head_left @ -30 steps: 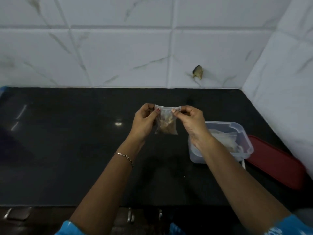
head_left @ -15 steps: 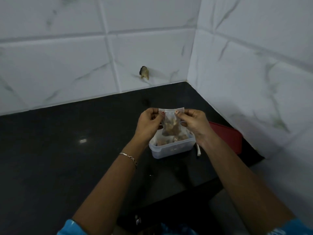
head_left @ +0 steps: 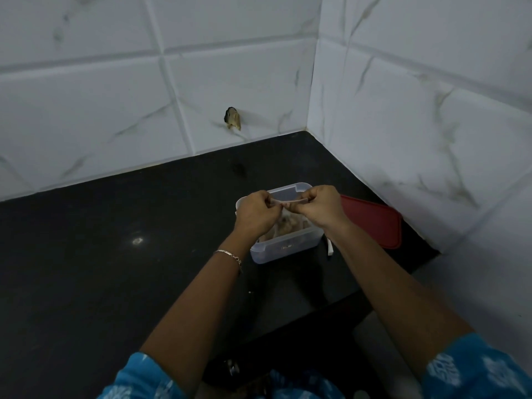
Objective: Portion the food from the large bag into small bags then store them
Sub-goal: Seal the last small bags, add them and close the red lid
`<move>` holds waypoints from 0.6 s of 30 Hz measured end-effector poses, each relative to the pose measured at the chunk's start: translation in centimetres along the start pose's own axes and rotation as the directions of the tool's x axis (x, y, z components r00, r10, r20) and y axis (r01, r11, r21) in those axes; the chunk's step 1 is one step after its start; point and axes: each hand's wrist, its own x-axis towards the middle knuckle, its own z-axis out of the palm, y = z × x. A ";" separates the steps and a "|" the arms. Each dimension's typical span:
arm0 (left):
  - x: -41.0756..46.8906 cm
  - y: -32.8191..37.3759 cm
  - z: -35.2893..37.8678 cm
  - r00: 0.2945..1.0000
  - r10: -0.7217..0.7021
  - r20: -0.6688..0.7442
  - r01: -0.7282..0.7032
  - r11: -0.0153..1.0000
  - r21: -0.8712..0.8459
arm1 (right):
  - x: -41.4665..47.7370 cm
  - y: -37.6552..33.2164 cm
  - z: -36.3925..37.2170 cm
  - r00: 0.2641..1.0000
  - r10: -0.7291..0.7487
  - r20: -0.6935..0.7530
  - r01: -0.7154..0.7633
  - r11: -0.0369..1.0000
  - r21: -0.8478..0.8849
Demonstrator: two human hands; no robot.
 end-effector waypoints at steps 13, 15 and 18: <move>0.2 -0.8 0.8 0.995 0.095 -0.042 -0.081 0.960 0.267 | 0.6 2.1 -4.5 0.970 -0.225 -0.096 0.198 0.953 -0.231; -0.1 -0.7 1.0 0.989 0.137 -0.047 -0.116 0.943 0.311 | 0.8 3.7 -6.4 0.971 -0.193 -0.140 0.148 0.949 -0.277; -0.6 -0.6 1.6 0.966 0.236 -0.102 -0.165 0.875 0.455 | 1.3 7.2 -9.2 0.993 -0.118 -0.030 0.089 0.870 -0.484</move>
